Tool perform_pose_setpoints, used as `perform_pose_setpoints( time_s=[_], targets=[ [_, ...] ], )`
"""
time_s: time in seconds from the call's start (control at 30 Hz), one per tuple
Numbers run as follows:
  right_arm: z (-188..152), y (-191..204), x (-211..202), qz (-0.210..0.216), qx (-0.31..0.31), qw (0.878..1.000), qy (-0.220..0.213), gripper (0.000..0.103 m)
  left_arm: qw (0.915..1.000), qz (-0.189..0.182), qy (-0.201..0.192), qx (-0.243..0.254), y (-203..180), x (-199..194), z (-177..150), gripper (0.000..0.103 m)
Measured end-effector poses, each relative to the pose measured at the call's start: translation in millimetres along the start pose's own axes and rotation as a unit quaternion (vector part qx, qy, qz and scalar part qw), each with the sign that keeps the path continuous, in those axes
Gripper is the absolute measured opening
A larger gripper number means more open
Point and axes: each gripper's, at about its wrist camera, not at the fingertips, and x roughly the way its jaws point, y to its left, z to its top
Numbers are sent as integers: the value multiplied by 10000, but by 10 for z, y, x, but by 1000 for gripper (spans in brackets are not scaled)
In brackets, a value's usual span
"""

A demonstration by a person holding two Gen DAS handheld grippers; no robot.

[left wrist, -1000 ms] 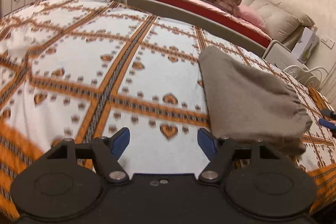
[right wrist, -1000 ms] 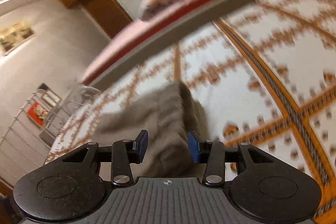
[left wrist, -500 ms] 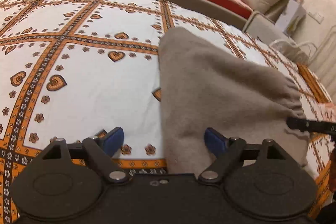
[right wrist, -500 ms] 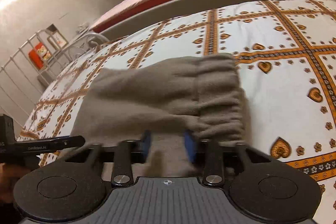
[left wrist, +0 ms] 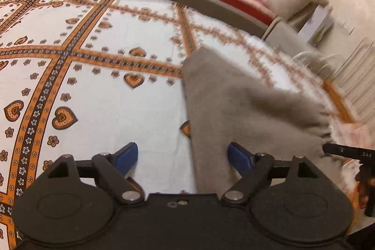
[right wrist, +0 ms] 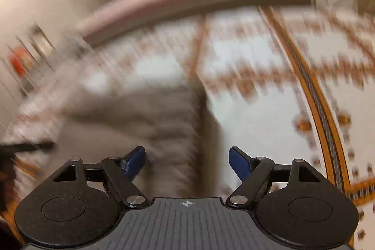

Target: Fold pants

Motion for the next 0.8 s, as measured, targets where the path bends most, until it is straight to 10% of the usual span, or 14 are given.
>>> perform_pose_setpoints(
  time_s=[0.27,0.47,0.8],
  targets=[
    [224,52,-241,306,172,9931,-1119,87,9980,-144,-559,267,-257,111,232,77],
    [234,-331,212,542,1223,9909,-158,88,9998,-16,-89,152,-240,301,230,76],
    [-73,-857,111,2196,2452,9443,64,88,9872,-1395,497,-589,107,138,-63,74]
  ],
)
